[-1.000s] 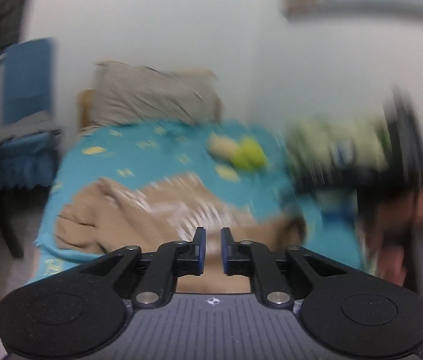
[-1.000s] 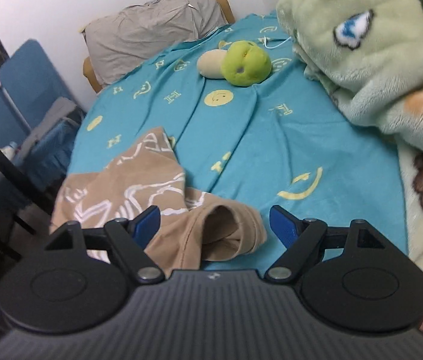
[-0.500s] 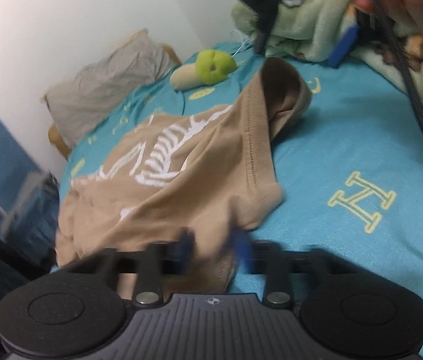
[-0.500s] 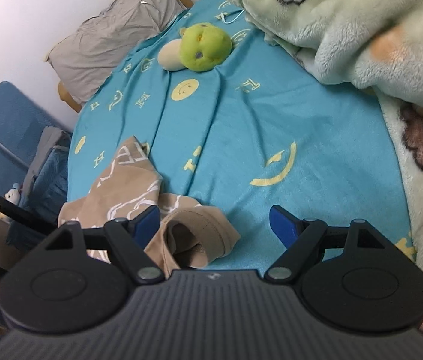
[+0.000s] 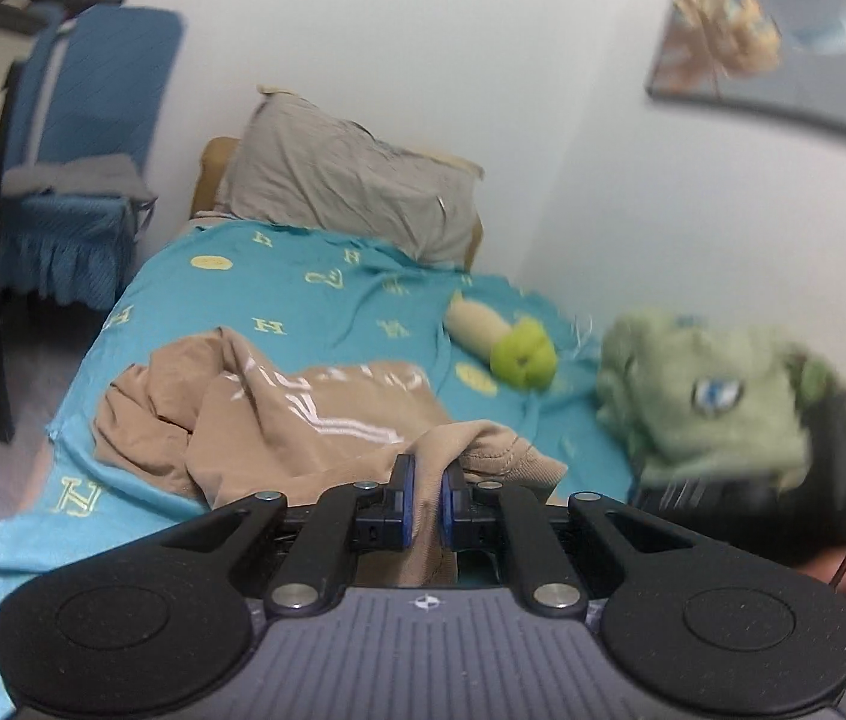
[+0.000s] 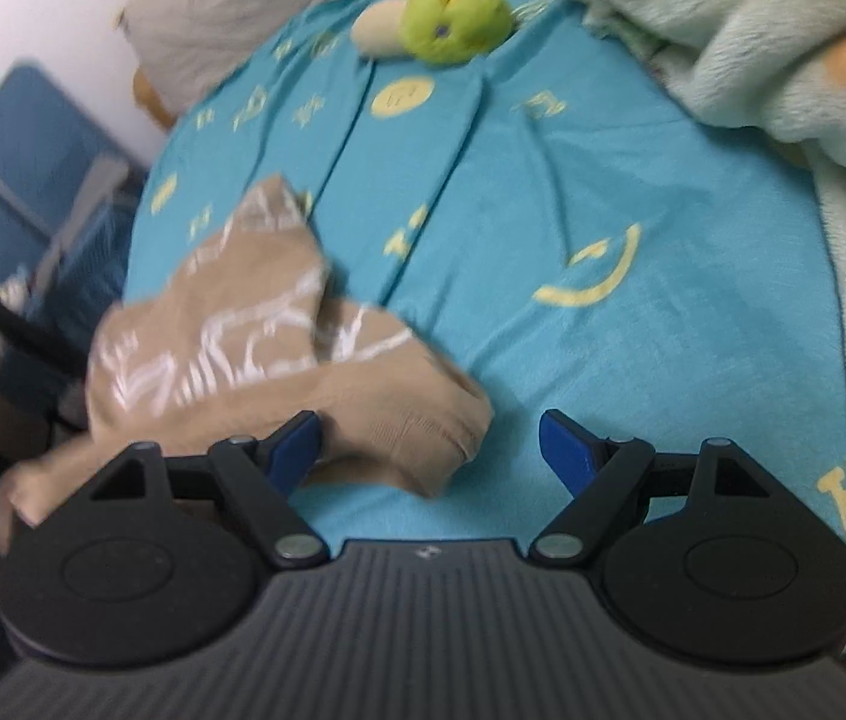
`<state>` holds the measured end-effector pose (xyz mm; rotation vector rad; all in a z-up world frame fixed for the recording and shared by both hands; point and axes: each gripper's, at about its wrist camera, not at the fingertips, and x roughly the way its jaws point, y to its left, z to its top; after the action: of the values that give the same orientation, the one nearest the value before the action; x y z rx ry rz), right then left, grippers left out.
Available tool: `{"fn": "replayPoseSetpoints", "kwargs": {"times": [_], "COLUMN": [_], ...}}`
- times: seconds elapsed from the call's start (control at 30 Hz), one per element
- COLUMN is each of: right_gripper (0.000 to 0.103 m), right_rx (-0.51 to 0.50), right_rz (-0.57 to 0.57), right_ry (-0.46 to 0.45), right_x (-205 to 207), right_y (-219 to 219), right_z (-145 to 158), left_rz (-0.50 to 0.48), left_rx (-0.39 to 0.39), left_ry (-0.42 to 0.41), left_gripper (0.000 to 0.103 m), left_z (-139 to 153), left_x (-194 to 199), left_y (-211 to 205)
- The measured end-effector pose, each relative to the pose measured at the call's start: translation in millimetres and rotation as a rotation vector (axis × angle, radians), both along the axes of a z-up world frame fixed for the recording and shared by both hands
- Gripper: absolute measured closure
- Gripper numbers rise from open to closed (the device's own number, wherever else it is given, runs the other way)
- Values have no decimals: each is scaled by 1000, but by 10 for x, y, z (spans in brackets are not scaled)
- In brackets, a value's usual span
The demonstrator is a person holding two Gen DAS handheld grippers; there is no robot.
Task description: Fold clothes
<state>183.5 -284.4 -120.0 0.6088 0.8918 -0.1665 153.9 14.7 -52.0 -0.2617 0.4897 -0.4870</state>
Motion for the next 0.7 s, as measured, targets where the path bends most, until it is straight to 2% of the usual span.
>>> {"fn": "replayPoseSetpoints", "kwargs": {"times": [0.1, 0.2, 0.27, 0.33, 0.47, 0.53, 0.7], "right_gripper": [21, 21, 21, 21, 21, 21, 21], "right_rx": [-49, -76, -89, -139, -126, -139, -361], "right_rz": [39, 67, 64, 72, 153, 238, 429], "right_ry": [31, 37, 16, -51, -197, -221, -229], "right_x": [47, 65, 60, 18, -79, -90, -123], "right_y": [90, 143, 182, 258, 410, 549, 1022], "right_z": [-64, -101, -69, 49, 292, 334, 313], "left_rz": [29, 48, 70, 87, 105, 112, 130], "left_rx": [-102, -173, -221, -260, -285, -292, -281], "left_ry": [-13, -22, -24, -28, -51, -54, -51], "left_gripper": [94, 95, 95, 95, 95, 95, 95], "left_z": [115, 188, 218, 244, 304, 316, 307], "left_x": [-53, -63, -79, -103, -152, -167, -183], "left_y": [170, 296, 385, 465, 535, 545, 528]}}
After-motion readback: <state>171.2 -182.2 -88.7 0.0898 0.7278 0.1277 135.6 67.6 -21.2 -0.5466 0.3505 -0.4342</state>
